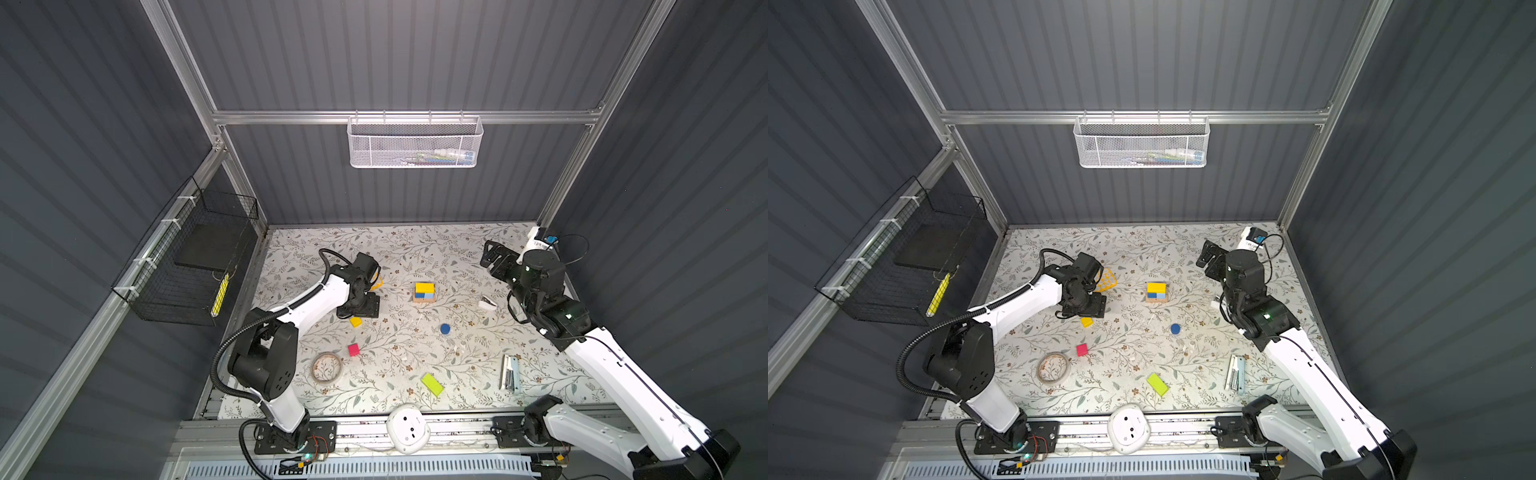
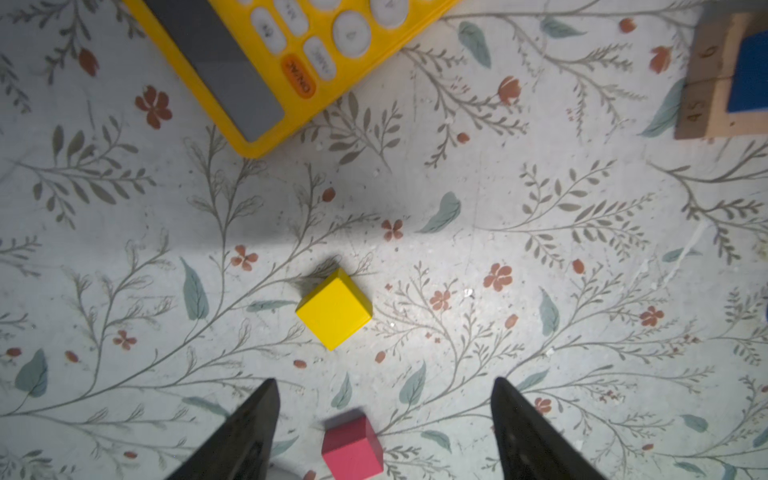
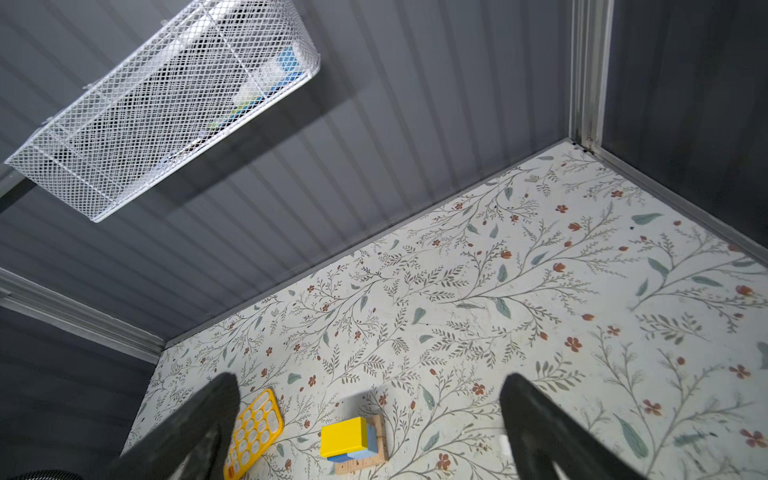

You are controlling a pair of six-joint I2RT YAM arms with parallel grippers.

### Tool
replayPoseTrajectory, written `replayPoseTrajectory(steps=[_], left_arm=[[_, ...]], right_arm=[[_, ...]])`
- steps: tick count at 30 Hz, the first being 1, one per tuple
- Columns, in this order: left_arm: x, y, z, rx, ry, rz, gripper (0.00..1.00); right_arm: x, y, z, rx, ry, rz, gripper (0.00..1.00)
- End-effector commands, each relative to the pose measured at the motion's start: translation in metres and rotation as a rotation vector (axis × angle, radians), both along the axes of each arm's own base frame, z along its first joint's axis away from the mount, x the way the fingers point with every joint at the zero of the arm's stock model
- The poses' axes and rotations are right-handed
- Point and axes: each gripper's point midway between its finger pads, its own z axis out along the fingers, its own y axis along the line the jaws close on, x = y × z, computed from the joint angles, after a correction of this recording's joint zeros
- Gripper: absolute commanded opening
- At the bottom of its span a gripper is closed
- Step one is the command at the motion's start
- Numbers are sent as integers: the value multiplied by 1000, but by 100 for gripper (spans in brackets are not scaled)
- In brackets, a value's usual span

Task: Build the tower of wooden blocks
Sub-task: 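Lower the left gripper over the pink cube near the tape roll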

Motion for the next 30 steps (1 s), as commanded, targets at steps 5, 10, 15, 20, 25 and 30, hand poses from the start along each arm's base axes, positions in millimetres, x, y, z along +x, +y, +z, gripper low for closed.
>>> replayPoseTrajectory(steps=[5,10,15,20,25,30], left_arm=[[-52,8,9,56,63,27,79],[-78,10,-6,90,112,30,79],[-94,15,-20,113,147,26,77],[-100,23,-31,152,155,-3,74],[-94,17,-34,129,123,-69,68],[-94,14,-41,132,144,-58,64]], right_arm=[[-5,-8,6,55,-42,-18,99],[-8,-8,6,68,-46,-13,99],[-11,-10,6,70,-50,-14,99],[-12,-11,5,77,-51,-12,99],[-12,-10,5,82,-53,-6,99],[-12,-10,4,88,-52,-7,99]])
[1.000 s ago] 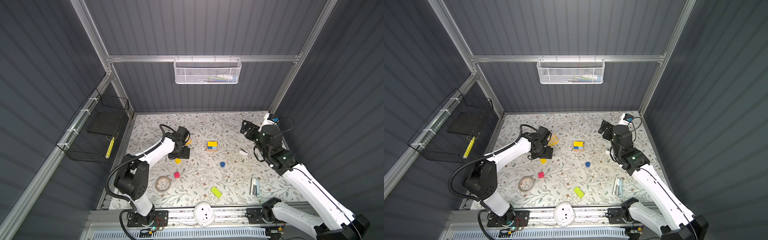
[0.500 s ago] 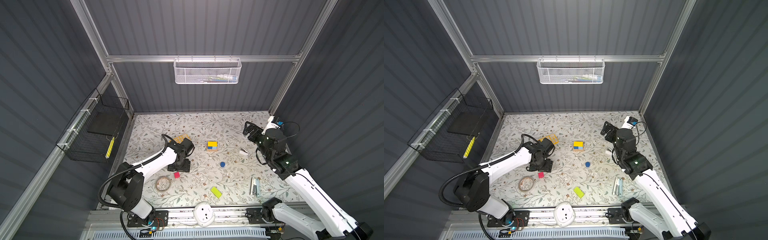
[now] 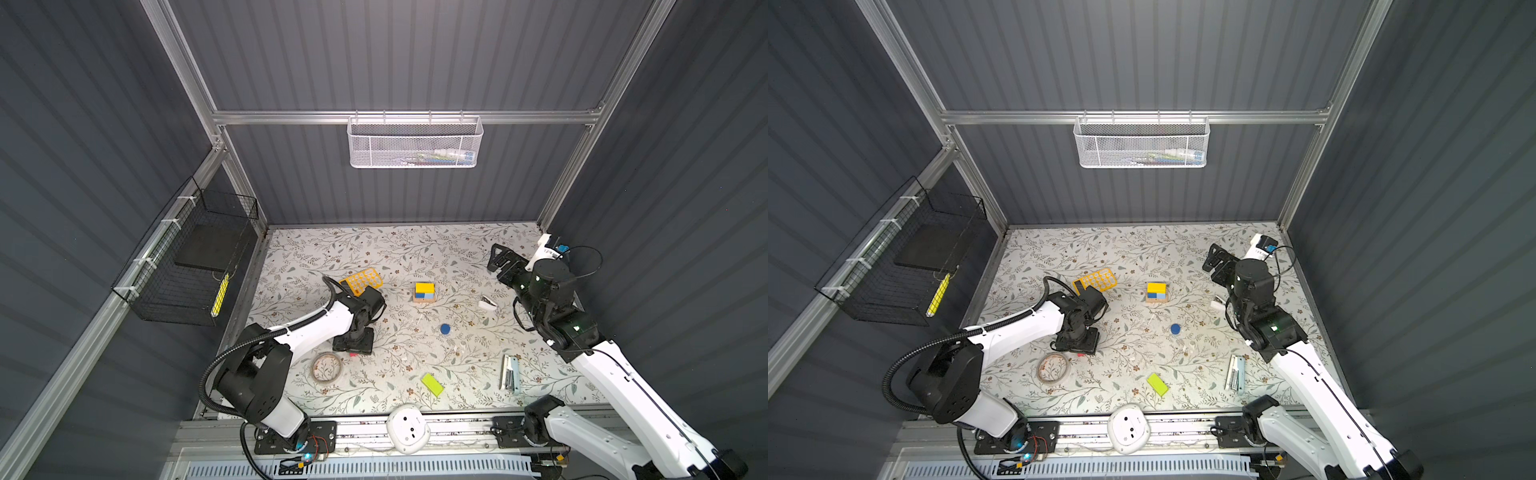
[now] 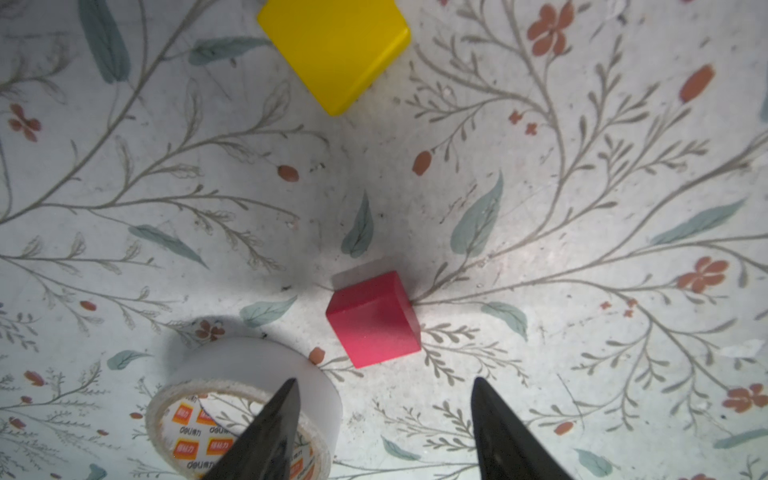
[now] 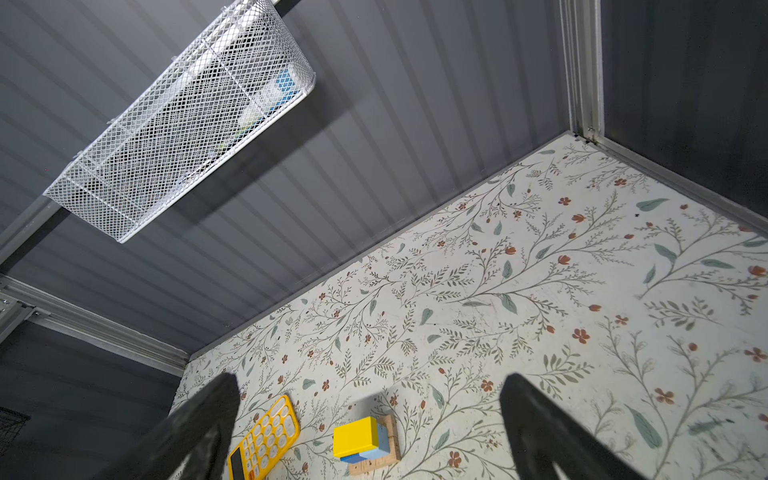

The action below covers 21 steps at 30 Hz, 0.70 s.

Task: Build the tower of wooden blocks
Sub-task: 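Lower the left gripper over the pink cube near the tape roll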

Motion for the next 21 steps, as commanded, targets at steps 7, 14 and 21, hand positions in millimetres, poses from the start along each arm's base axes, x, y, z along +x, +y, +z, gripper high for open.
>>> replayPoseTrajectory(steps=[7,14,21], left_arm=[[-3,4,-9,44,25,66,59],[-2,0,-12,18,22,139,55],[-5,1,-18,22,30,182,53]], right_arm=[[-1,-3,1,19,-14,-7,99],[-1,-5,1,21,-13,-15,99],[-1,-8,-1,23,-10,-25,99]])
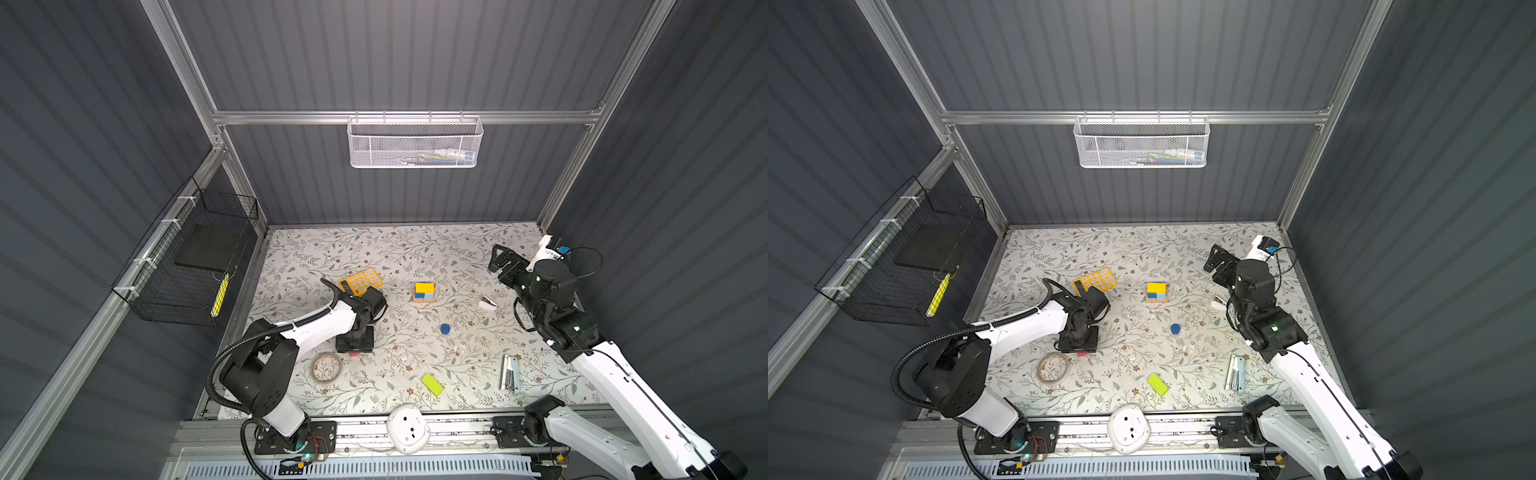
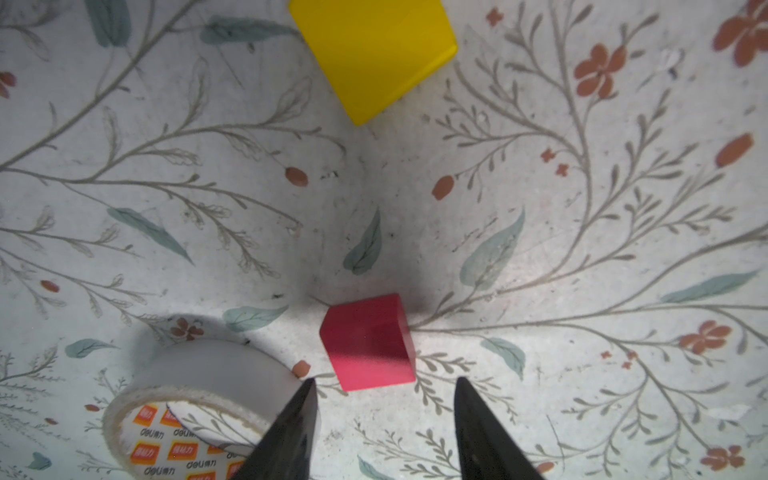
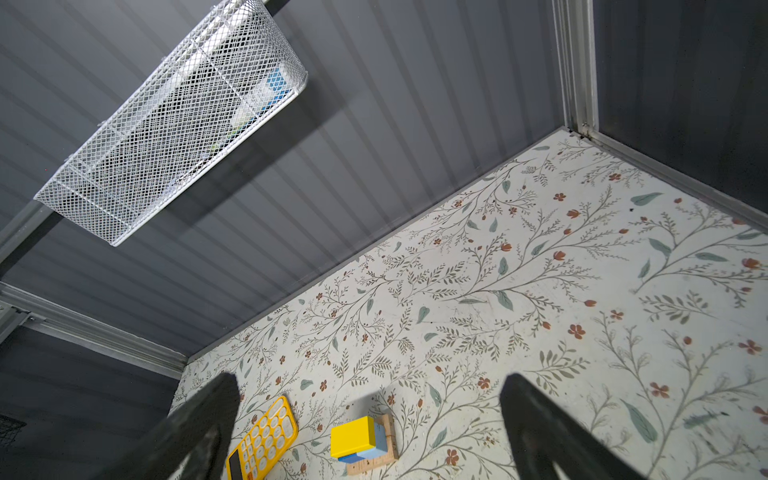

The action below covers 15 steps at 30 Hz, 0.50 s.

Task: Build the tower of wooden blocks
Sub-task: 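Lower the left gripper over the pink cube near the tape roll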

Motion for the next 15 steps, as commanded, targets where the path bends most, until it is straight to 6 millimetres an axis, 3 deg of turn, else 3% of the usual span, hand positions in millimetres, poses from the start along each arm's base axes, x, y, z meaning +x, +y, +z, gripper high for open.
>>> replayPoseTrajectory(steps=[1,15], left_arm=[[-7,3,-9,18,26,40,53],[-8,6,-17,24,17,100,47]], right_arm=[[-1,-3,1,14,-12,-14,99],[0,-6,-1,18,-5,-22,99]])
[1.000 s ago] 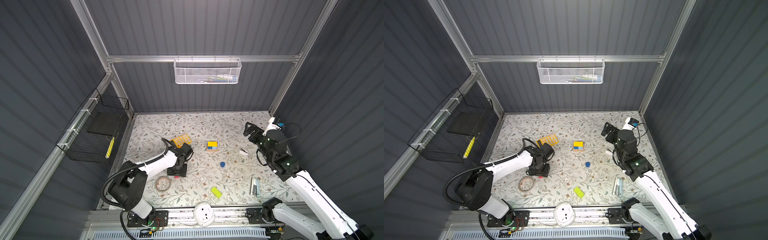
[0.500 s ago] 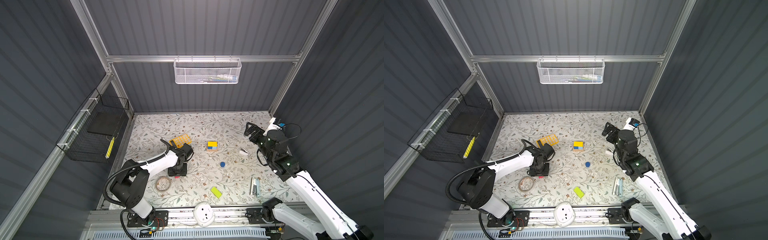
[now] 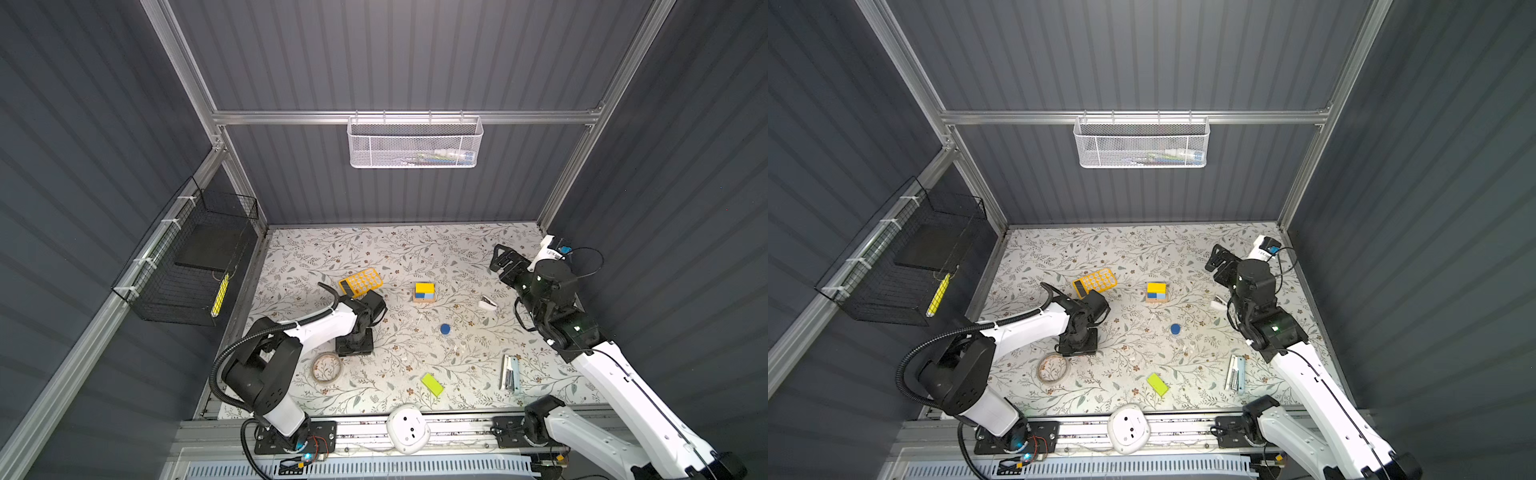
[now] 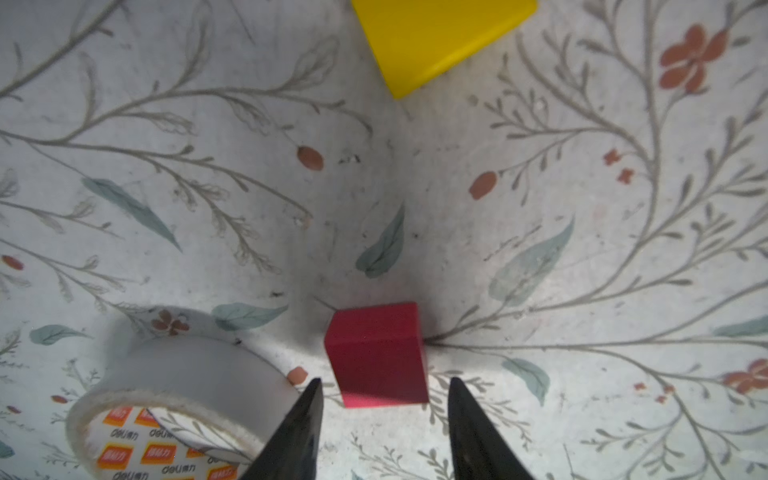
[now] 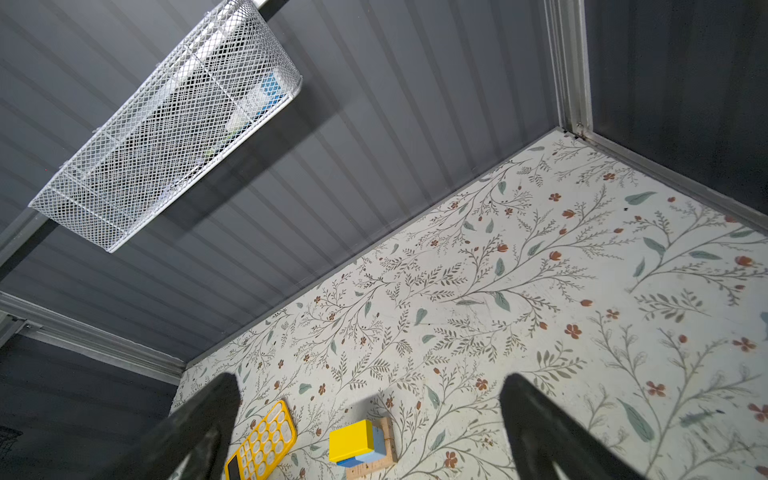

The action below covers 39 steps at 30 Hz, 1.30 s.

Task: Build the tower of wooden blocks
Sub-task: 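Lower the left gripper over the pink cube near the tape roll, then close the left gripper on the pink cube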

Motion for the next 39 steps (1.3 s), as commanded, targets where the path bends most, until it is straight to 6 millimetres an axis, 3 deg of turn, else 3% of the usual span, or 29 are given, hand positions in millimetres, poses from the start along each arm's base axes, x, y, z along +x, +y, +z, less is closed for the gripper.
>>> replayPoseTrajectory(steps=[1,13,23,28,39], left_arm=[[-3,2,-6,17,8,31,46],[-3,9,-11,39,-7,72,37],[5,1,-7,16,-28,34,32],[5,0,-8,16,-26,29,45],[11,0,1,13,-62,40,47]], right_arm=[[-1,-3,0,10,-7,-11,99],[0,-5,-3,11,1,-22,99],[1,-5,-5,12,7,-23,99],[4,-3,-7,11,15,-15,99],[5,-1,-8,12,21,-10,99]])
